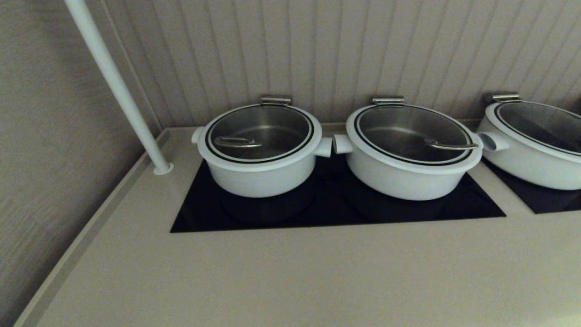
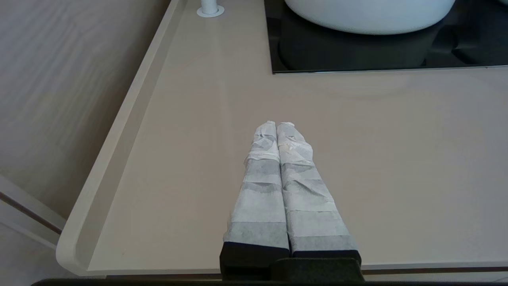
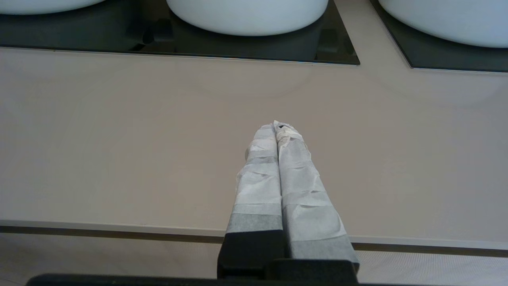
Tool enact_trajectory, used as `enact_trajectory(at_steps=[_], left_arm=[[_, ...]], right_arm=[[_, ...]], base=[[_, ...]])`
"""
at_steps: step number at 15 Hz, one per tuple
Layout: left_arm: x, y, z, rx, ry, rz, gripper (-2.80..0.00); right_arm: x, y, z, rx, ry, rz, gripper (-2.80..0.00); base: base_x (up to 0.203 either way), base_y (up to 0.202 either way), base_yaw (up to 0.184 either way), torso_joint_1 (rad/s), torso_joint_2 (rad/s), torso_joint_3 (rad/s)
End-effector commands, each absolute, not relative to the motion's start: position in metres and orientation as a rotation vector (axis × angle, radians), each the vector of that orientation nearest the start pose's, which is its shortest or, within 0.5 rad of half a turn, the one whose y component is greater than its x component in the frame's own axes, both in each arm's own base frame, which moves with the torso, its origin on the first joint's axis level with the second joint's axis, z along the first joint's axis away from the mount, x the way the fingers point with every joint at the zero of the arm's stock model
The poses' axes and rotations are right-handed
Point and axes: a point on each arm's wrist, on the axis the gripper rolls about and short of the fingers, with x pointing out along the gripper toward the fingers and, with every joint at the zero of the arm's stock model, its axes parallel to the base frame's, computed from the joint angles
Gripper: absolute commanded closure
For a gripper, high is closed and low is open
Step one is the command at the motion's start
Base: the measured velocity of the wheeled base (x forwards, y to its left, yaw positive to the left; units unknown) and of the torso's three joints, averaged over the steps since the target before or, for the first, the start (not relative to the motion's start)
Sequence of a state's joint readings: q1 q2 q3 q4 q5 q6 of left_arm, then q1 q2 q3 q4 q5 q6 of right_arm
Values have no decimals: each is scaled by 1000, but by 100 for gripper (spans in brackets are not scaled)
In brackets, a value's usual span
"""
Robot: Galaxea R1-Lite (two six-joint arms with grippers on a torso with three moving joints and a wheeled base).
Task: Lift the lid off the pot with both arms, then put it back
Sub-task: Open the food pot lid a small opening with the left arm
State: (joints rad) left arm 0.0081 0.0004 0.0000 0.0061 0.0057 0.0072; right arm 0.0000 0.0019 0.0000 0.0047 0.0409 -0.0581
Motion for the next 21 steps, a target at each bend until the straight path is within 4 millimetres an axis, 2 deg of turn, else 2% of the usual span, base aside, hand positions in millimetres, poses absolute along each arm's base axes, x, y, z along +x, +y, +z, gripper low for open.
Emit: enact_trajectory(at_steps=[1, 5, 11, 12, 15, 17, 21], left_arm=[[-23, 0, 75, 10, 6, 15, 0], [-23, 0, 75, 24, 6, 11, 0], [-24, -1, 78, 147, -9, -35, 0], [-25, -1, 83, 147, -25, -49, 0], [-30, -6, 103, 159, -80, -250, 0], [-27, -7, 117, 177, -74, -299, 0], [-14, -8, 162, 177, -44, -357, 0]], right_arm=[[-23, 1, 75, -58, 5, 42, 0], [-23, 1, 75, -58, 5, 42, 0], [-23, 1, 75, -58, 5, 42, 0], [-23, 1, 75, -58, 5, 42, 0], [-23, 1, 75, -58, 5, 42, 0], [-23, 1, 75, -58, 5, 42, 0], [-23, 1, 75, -58, 6, 42, 0]], base=[[0, 0, 0, 0, 0, 0], [0, 0, 0, 0, 0, 0], [0, 0, 0, 0, 0, 0], [0, 0, 0, 0, 0, 0], [0, 0, 0, 0, 0, 0], [0, 0, 0, 0, 0, 0], [0, 0, 0, 0, 0, 0]])
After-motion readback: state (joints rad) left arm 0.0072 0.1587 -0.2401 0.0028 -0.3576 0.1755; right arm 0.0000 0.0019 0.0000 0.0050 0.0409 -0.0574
